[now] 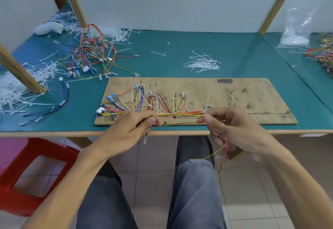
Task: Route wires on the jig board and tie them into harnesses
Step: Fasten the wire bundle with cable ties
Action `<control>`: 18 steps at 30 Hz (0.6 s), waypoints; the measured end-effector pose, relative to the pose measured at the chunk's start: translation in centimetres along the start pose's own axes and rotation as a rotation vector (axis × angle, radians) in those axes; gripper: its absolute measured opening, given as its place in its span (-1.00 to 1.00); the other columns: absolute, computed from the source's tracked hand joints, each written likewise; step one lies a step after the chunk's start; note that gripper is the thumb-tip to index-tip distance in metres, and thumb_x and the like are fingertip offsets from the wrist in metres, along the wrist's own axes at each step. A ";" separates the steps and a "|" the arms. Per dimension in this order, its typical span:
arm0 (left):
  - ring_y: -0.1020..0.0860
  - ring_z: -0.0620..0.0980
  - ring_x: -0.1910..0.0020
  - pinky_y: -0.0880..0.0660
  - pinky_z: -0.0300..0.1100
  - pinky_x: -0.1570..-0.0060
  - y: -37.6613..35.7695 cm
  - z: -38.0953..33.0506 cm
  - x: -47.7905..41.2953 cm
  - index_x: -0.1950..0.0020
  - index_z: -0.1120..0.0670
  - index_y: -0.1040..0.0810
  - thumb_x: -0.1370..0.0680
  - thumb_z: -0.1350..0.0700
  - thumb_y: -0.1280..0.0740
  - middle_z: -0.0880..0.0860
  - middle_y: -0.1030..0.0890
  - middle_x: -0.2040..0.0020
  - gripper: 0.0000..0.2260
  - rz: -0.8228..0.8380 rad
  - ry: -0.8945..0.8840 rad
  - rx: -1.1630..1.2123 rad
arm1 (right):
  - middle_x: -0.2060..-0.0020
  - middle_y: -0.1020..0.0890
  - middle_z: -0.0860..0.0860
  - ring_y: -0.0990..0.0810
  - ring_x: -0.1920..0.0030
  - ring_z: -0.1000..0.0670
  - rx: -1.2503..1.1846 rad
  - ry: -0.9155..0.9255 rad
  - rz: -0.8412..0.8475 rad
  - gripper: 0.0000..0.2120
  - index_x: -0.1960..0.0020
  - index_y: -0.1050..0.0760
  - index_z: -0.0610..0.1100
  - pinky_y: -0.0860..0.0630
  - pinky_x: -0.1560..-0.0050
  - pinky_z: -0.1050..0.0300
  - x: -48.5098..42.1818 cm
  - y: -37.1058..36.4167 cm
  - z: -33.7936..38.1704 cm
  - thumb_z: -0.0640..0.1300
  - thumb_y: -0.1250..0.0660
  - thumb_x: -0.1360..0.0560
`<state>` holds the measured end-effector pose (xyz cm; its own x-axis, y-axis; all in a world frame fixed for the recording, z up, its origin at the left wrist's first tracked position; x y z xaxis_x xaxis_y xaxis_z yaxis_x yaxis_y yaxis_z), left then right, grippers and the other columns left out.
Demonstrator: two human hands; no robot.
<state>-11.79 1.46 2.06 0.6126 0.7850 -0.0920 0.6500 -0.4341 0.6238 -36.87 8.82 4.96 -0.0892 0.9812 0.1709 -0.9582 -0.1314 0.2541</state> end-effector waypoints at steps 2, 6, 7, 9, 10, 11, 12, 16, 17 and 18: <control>-0.46 -0.10 0.36 -0.33 -0.35 0.30 0.3 0.3 -0.1 -0.07 -0.14 -0.68 -0.72 -0.05 -0.22 -0.07 -0.49 0.39 -0.77 -0.036 0.027 0.029 | 0.34 -0.49 -0.09 -0.43 0.35 -0.04 -0.050 -0.014 -0.018 -0.76 -0.03 -0.73 -0.09 -0.38 0.44 0.20 -0.4 0.4 -0.5 -0.01 -0.33 -0.66; -0.55 -0.15 0.33 -0.38 -0.39 0.24 0.3 0.5 -0.1 -0.12 -0.11 -0.73 -0.73 0.14 -0.29 -0.15 -0.55 0.38 -0.76 0.015 0.046 -0.105 | 0.33 -0.67 -0.01 -0.49 0.40 0.03 0.038 -0.018 -0.142 -0.83 0.06 -0.75 -0.06 -0.46 0.43 0.21 -1.2 1.6 -1.7 -0.10 -0.41 -0.65; -0.57 -0.15 0.29 -0.38 -0.38 0.23 0.1 0.3 -0.1 -0.14 -0.11 -0.72 -0.73 0.15 -0.28 -0.17 -0.56 0.37 -0.75 0.060 0.040 -0.163 | 0.35 -0.69 0.02 -0.53 0.43 0.05 0.104 -0.014 -0.180 -0.87 0.06 -0.75 -0.04 -0.49 0.41 0.24 -1.4 2.1 -1.8 -0.09 -0.45 -0.62; -0.58 -0.14 0.21 -0.41 -0.26 0.19 -0.3 -0.3 -0.3 -0.21 -0.14 -0.68 -0.74 0.10 -0.24 -0.21 -0.59 0.30 -0.76 0.141 0.024 -0.247 | 0.34 -0.72 0.07 -0.58 0.44 0.11 0.225 0.004 -0.249 -0.94 0.06 -0.76 -0.01 -0.55 0.37 0.26 -2.1 3.1 -2.0 -0.09 -0.52 -0.57; -0.58 -0.15 0.18 -0.44 -0.19 0.17 -0.5 -0.7 -0.5 -0.24 -0.16 -0.65 -0.75 0.05 -0.23 -0.23 -0.59 0.26 -0.78 0.167 0.013 -0.276 | 0.32 -0.74 0.11 -0.62 0.40 0.15 0.282 0.018 -0.272 -0.96 0.07 -0.77 0.02 -0.57 0.32 0.27 -2.4 3.5 -2.0 -0.09 -0.54 -0.55; -0.58 -0.16 0.17 -0.45 -0.16 0.17 -0.8 -1.2 -0.8 -0.23 -0.18 -0.62 -0.75 -0.02 -0.20 -0.21 -0.60 0.25 -0.80 0.183 -0.004 -0.300 | 0.29 -0.74 0.17 -0.65 0.33 0.18 0.347 0.029 -0.292 -0.95 0.08 -0.78 0.05 -0.58 0.27 0.28 -2.7 3.8 -2.1 -0.08 -0.56 -0.54; -0.56 -0.15 0.18 -0.44 -0.13 0.18 -1.1 -1.8 -1.3 -0.19 -0.18 -0.59 -0.74 -0.07 -0.19 -0.16 -0.59 0.25 -0.81 0.186 -0.022 -0.316 | 0.26 -0.74 0.22 -0.66 0.26 0.21 0.410 0.034 -0.311 -0.94 0.09 -0.78 0.08 -0.58 0.21 0.29 -3.0 4.0 -2.1 -0.08 -0.56 -0.53; -0.52 -0.04 0.26 -0.51 0.04 0.14 -1.9 -2.7 -3.3 -0.01 -0.07 -0.56 -0.73 -0.10 -0.20 -0.05 -0.55 0.30 -0.79 0.050 -0.038 -0.323 | 0.23 -0.73 0.28 -0.67 0.10 0.27 0.501 0.083 -0.375 -0.82 0.06 -0.77 0.08 -0.60 0.08 0.29 -3.3 4.4 -2.3 -0.20 -0.51 -0.56; -0.52 -0.04 0.26 -0.52 0.04 0.15 -2.0 -2.5 -3.5 0.02 -0.06 -0.55 -0.73 -0.11 -0.19 -0.06 -0.55 0.31 -0.76 -0.001 -0.030 -0.313 | 0.24 -0.72 0.29 -0.67 0.10 0.31 0.497 0.103 -0.382 -0.76 0.06 -0.76 0.09 -0.54 0.10 0.40 -3.1 4.3 -2.4 -0.25 -0.47 -0.57; -0.51 -0.08 0.28 -0.51 0.01 0.19 -2.0 -2.3 -3.6 0.04 -0.07 -0.54 -0.73 -0.13 -0.17 -0.08 -0.55 0.32 -0.73 -0.045 -0.021 -0.294 | 0.25 -0.72 0.28 -0.66 0.11 0.34 0.494 0.116 -0.383 -0.73 0.05 -0.73 0.10 -0.49 0.12 0.46 -3.0 4.2 -2.5 -0.28 -0.45 -0.58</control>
<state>-16.34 0.49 2.93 0.5973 0.7899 -0.1390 0.5206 -0.2501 0.8163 -41.31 5.66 3.14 0.1792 0.9769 -0.1164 -0.6921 0.2093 0.6908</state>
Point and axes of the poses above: each hand's wrist, its own x-axis away from the middle knuckle, its own y-axis out of the back of the hand, z = x × y, the point moved 7 cm from there along -x, towards the middle knuckle
